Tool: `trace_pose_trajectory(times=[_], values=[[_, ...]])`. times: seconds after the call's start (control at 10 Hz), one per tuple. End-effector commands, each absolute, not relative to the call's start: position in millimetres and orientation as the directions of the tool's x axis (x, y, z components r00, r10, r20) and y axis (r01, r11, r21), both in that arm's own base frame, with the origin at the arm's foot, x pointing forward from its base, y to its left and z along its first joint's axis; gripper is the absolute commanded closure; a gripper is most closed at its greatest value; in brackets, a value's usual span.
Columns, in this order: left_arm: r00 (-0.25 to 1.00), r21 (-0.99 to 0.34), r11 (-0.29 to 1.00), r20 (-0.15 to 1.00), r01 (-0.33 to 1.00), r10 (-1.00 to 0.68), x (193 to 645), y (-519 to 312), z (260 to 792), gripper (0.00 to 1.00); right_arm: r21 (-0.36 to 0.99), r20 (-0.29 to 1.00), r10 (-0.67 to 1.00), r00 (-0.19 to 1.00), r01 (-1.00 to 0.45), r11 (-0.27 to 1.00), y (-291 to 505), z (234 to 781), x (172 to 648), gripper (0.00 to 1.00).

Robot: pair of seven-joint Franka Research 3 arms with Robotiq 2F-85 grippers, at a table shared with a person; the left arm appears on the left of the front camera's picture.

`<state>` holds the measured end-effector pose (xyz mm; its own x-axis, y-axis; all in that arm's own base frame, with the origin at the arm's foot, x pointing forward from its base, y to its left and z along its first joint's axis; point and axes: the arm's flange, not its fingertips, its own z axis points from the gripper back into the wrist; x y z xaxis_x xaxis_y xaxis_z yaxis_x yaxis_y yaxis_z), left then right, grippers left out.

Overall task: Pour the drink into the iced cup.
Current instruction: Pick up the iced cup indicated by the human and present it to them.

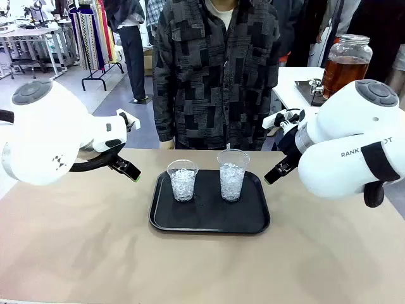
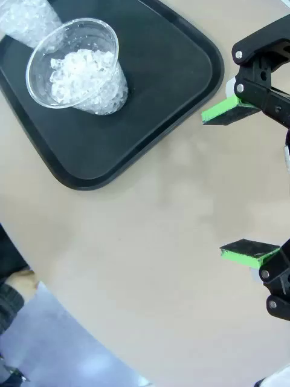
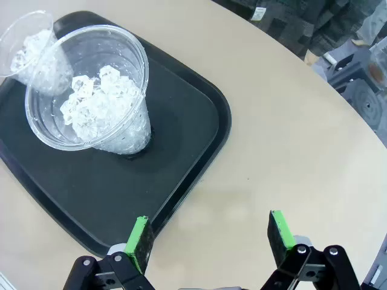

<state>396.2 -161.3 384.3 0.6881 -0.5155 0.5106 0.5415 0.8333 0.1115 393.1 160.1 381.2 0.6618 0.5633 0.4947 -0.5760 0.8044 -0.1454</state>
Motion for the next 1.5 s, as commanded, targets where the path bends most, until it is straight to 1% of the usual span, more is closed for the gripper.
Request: trace_pose_trajectory(times=[0.0, 1.0, 1.1, 1.2, 1.4], values=[[0.685, 0.120, 0.832, 0.509, 0.542, -0.520, 396.0, -159.4, 387.4, 0.00, -0.147, 0.500, 0.562, 0.659, -0.575, 0.805, 160.3, 383.7, 392.8, 0.00], [0.685, 0.120, 0.832, 0.509, 0.542, -0.520, 396.0, -159.4, 387.4, 0.00, -0.145, 0.495, 0.563, 0.662, -0.576, 0.804, 160.1, 381.2, 393.1, 0.00], [0.688, 0.111, 0.833, 0.511, 0.542, -0.516, 396.2, -161.3, 384.3, 0.00, -0.137, 0.512, 0.548, 0.661, -0.567, 0.812, 158.5, 388.3, 395.2, 0.00], [0.679, 0.111, 0.828, 0.518, 0.549, -0.520, 393.6, -165.2, 396.9, 0.00, -0.101, 0.540, 0.524, 0.658, -0.568, 0.817, 154.1, 404.3, 395.5, 0.00], [0.660, 0.057, 0.820, 0.563, 0.569, -0.497, 385.6, -167.4, 433.1, 0.00, 0.020, 0.582, 0.455, 0.674, -0.571, 0.821, 140.7, 440.7, 398.1, 0.00]])
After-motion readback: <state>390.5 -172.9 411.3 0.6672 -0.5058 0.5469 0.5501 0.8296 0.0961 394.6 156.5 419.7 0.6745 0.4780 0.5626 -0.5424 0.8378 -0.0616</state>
